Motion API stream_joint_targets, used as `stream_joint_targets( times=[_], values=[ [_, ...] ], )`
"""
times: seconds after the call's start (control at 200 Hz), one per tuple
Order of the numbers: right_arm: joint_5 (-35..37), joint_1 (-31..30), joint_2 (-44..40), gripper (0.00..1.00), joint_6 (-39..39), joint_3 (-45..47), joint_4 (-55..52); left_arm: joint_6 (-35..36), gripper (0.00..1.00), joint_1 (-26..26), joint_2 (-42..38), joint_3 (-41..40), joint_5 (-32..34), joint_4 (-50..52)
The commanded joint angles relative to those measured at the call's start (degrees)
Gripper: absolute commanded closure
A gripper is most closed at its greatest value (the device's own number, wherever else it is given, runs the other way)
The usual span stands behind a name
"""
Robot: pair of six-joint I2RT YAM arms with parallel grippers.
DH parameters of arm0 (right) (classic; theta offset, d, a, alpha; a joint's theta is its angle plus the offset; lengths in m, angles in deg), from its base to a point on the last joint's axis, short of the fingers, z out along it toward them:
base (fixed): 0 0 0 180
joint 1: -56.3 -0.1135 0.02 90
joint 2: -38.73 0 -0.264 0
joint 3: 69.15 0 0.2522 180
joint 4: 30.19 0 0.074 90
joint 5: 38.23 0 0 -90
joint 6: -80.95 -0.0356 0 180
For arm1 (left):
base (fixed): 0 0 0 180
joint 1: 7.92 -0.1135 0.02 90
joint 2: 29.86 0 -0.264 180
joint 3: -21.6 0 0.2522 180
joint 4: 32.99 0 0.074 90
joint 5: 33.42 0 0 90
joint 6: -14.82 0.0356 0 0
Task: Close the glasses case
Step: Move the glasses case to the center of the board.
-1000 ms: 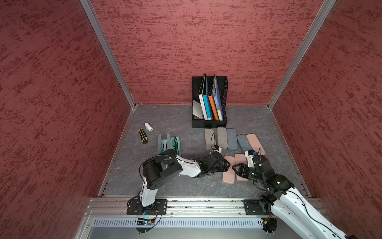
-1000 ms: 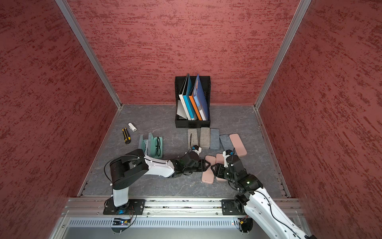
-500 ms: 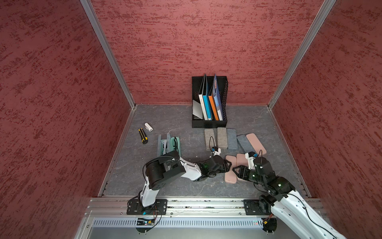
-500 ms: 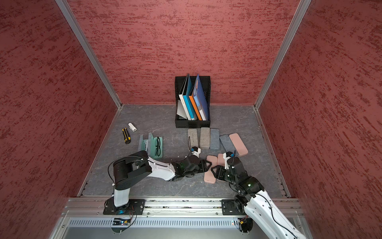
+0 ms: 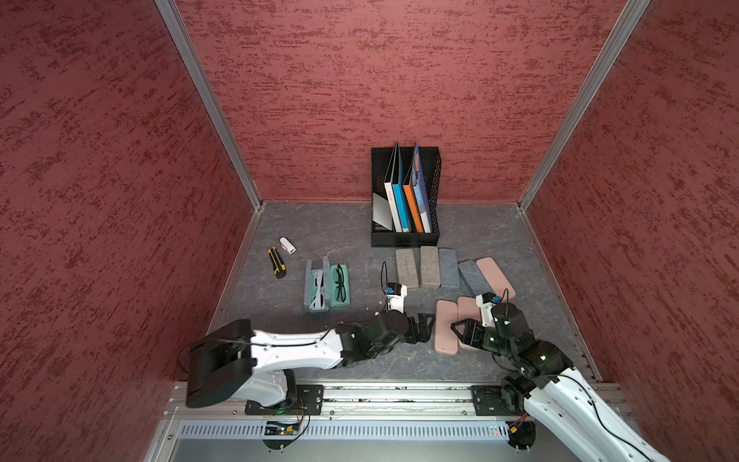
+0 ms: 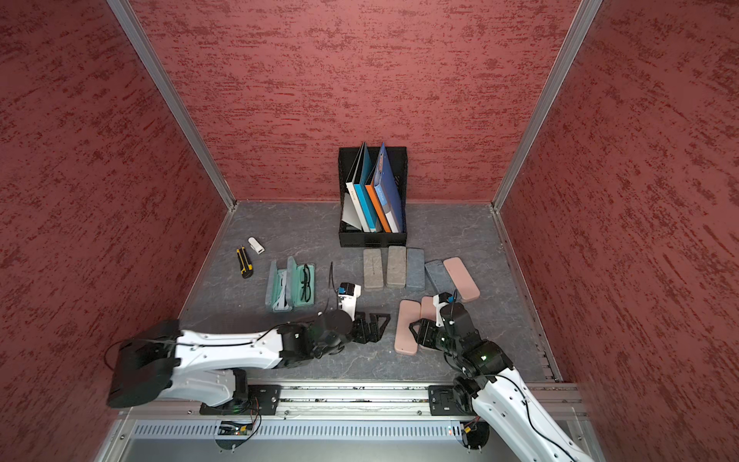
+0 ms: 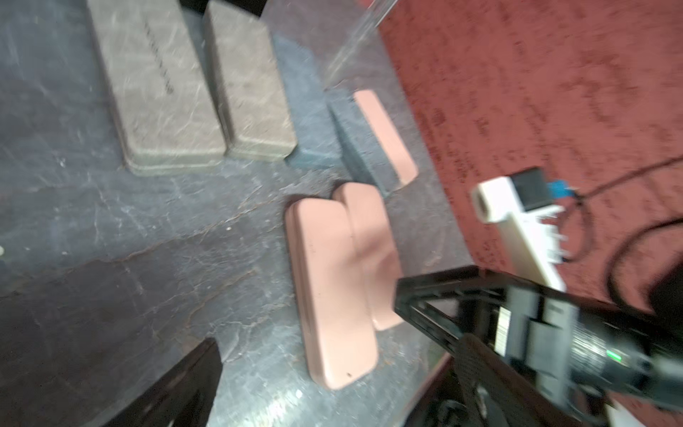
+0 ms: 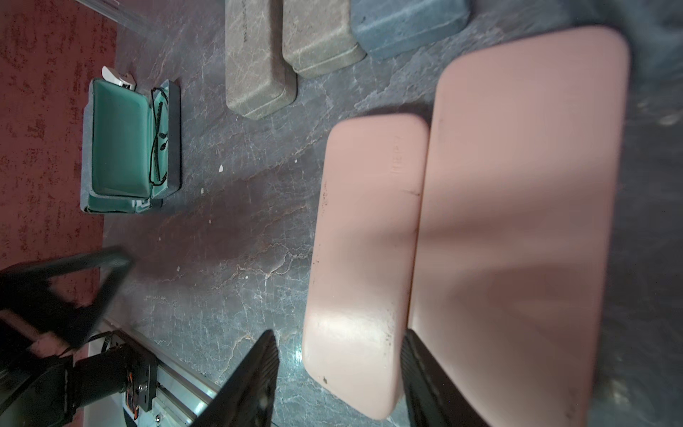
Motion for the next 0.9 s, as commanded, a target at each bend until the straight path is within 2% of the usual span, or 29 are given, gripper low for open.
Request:
stream_joint_targets(
  times=[0.0, 0.1, 0.23, 0.361, 0.456, 0.586, 0.676, 0.821, 0.841, 0.897],
  values=[
    [7.52, 1.67, 0.17, 0.46, -0.76, -4.33, -2.86, 6.05, 0.0, 2.22, -9.0, -1.78, 7.22, 11.06],
    [11.71, 5.15, 2.01, 0.47, -0.77, -6.33, -2.74, 7.65, 0.0, 7.77, -18.14, -3.77, 12.91, 14.69],
    [12.26, 14.59, 6.96, 0.5, 0.94, -8.2, -1.31, 11.98, 0.0, 17.38, -26.89, -5.63, 19.59, 16.65],
    [6.25, 25.55, 9.96, 0.54, 2.12, -6.85, 1.51, 11.19, 0.0, 25.54, -30.8, -5.82, 25.43, 21.29],
    [0.95, 30.99, 13.07, 0.56, 2.7, -3.96, 5.06, 7.48, 0.0, 27.1, -32.17, -6.6, 23.74, 24.96],
    [-1.12, 33.14, 18.8, 0.57, 2.49, -0.43, 11.22, 1.22, 0.0, 27.88, -33.98, -7.11, 23.6, 31.72],
    [-1.75, 33.24, 22.8, 0.58, 2.35, -0.53, 14.01, 0.35, 0.0, 29.24, -34.89, -8.04, 24.58, 33.6],
    [-0.77, 33.24, 28.23, 0.59, 2.83, -2.09, 16.26, -5.14, 0.0, 35.75, -33.35, -7.59, 34.61, 39.64],
    [-0.67, 33.25, 28.95, 0.58, 2.92, -2.39, 16.58, -5.63, 0.0, 38.13, -32.83, -7.24, 35.79, 40.49],
    [0.02, 33.22, 31.34, 0.58, 3.19, -3.13, 17.67, -6.65, 0.0, 40.7, -31.1, -6.17, 38.75, 42.05]
  ],
)
